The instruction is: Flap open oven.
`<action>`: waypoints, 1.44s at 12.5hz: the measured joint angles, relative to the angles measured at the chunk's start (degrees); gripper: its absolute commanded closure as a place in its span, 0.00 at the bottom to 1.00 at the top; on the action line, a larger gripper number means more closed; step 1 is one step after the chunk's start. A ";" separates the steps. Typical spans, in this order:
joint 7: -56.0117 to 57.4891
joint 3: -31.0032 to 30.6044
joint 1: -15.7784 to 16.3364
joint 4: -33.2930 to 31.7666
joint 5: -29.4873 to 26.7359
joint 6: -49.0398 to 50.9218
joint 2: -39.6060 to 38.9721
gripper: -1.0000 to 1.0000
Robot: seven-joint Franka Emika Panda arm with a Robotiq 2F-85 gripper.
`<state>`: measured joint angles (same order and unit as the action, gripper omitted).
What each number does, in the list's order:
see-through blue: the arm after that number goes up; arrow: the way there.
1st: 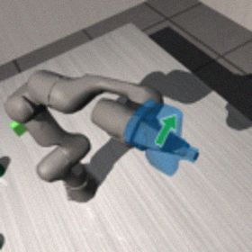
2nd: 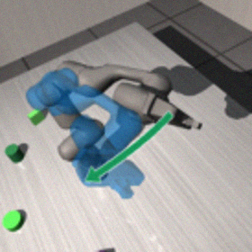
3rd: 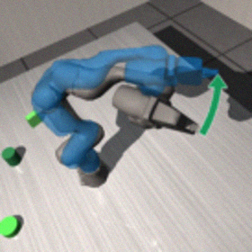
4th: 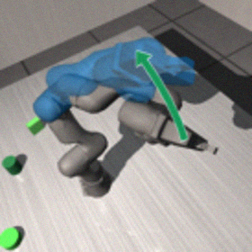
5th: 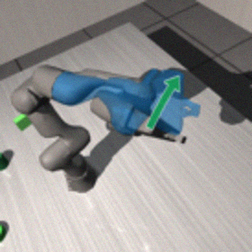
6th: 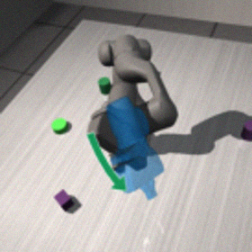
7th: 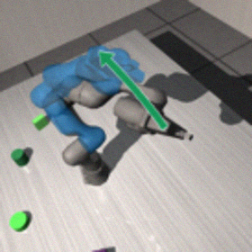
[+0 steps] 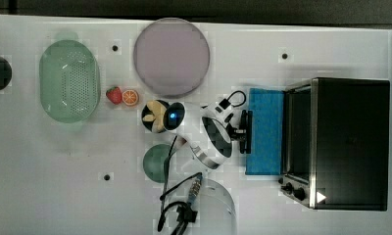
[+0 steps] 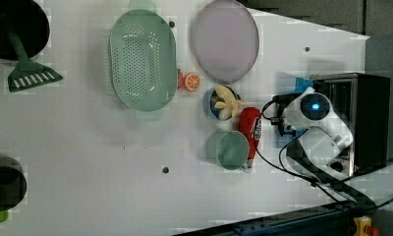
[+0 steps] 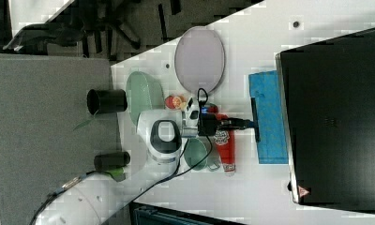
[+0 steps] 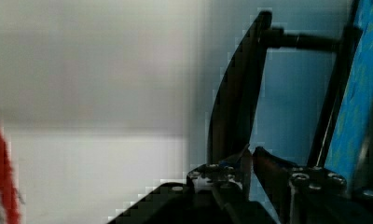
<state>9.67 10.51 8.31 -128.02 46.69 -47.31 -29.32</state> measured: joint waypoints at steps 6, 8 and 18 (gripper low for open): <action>-1.27 0.24 1.30 1.12 -0.22 0.39 -1.29 0.82; -1.83 0.17 0.92 1.01 -6.85 -0.03 -0.56 0.82; -2.51 1.54 1.80 5.26 -42.54 5.62 23.41 0.82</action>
<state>7.16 12.05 10.11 -122.76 4.15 -41.68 -5.91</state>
